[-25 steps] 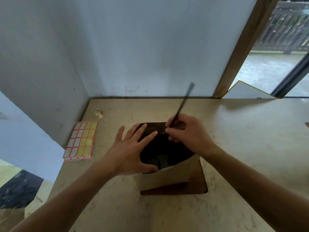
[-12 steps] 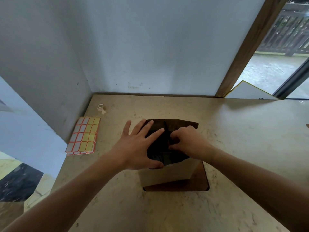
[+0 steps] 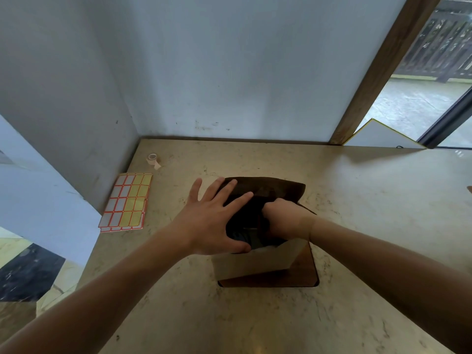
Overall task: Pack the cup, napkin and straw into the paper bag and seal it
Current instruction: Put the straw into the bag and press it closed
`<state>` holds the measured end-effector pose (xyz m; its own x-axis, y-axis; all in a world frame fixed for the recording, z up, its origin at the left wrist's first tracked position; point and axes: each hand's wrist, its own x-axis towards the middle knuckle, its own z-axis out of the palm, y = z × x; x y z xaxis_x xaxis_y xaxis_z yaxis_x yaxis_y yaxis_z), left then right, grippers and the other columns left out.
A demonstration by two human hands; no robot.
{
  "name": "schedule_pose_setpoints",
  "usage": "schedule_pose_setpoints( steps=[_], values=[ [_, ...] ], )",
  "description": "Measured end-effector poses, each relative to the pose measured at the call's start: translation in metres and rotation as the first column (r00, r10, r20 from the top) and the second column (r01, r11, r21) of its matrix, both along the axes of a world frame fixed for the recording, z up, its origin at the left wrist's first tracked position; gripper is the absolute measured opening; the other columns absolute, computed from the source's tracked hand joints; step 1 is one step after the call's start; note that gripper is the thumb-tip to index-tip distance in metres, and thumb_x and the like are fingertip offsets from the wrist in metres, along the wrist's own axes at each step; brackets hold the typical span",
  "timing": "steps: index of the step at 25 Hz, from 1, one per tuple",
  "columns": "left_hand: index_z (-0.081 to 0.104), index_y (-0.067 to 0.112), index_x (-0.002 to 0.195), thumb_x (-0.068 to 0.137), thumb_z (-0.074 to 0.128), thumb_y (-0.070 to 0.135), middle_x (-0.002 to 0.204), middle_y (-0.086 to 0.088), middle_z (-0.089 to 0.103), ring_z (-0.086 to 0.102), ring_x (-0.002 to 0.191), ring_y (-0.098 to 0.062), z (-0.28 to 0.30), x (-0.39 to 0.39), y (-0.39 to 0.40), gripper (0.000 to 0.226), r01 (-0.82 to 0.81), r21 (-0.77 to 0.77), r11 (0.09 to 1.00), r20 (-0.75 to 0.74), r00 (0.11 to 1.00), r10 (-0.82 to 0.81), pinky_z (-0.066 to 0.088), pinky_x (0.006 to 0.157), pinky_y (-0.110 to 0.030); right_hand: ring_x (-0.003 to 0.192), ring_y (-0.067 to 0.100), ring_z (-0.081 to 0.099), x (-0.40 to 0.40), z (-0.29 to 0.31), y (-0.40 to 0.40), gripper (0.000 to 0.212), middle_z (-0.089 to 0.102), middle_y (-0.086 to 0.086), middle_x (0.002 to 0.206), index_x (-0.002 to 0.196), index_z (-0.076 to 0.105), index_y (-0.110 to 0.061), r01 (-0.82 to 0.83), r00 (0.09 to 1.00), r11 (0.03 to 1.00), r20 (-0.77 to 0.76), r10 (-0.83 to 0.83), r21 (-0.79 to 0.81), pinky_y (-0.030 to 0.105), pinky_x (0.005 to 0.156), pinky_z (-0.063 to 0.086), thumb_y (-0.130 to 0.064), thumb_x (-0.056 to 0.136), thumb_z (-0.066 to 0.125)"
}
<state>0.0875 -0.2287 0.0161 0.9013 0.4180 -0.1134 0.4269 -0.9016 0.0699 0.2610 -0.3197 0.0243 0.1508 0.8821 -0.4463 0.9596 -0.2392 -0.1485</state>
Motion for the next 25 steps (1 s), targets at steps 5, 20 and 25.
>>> schedule_pose_setpoints(
  steps=[5, 20, 25],
  values=[
    [-0.014, 0.047, 0.146, 0.068, 0.037, 0.088, 0.161, 0.001, -0.015, -0.029, 0.142, -0.021, 0.002, 0.001, 0.001, 0.101, 0.008, -0.008, 1.000, -0.004, 1.000, -0.008, -0.019, 0.111, -0.058, 0.091, 0.017, 0.062, -0.001, -0.007, 0.004, 0.027, 0.067, 0.002, 0.105, 0.117, 0.064, -0.014, -0.081, 0.997, 0.980, -0.028, 0.077, -0.181, 0.030, 0.086, 0.053, -0.025, 0.093, 0.062],
    [-0.010, 0.046, 0.147, 0.070, 0.037, 0.086, 0.162, 0.002, -0.011, -0.026, 0.144, -0.020, 0.001, -0.001, 0.004, 0.099, -0.003, 0.001, 1.000, 0.015, 1.000, 0.003, -0.020, 0.110, -0.059, 0.115, 0.025, 0.055, -0.009, -0.015, 0.026, 0.036, 0.061, 0.009, 0.125, 0.131, 0.054, -0.016, -0.263, 0.964, 0.964, -0.035, 0.262, -0.036, 0.037, 0.104, 0.039, -0.027, 0.097, 0.053],
    [-0.011, 0.046, 0.147, 0.070, 0.036, 0.086, 0.162, 0.002, -0.012, -0.026, 0.144, -0.020, 0.003, -0.001, 0.004, 0.099, 0.000, -0.001, 1.000, 0.006, 1.000, 0.000, -0.019, 0.111, -0.059, 0.112, 0.025, 0.058, -0.004, -0.015, 0.025, 0.037, 0.062, 0.009, 0.123, 0.131, 0.054, -0.016, -0.281, 0.959, 0.959, 0.023, 0.281, -0.028, 0.037, 0.101, 0.042, -0.027, 0.096, 0.055]
  ],
)
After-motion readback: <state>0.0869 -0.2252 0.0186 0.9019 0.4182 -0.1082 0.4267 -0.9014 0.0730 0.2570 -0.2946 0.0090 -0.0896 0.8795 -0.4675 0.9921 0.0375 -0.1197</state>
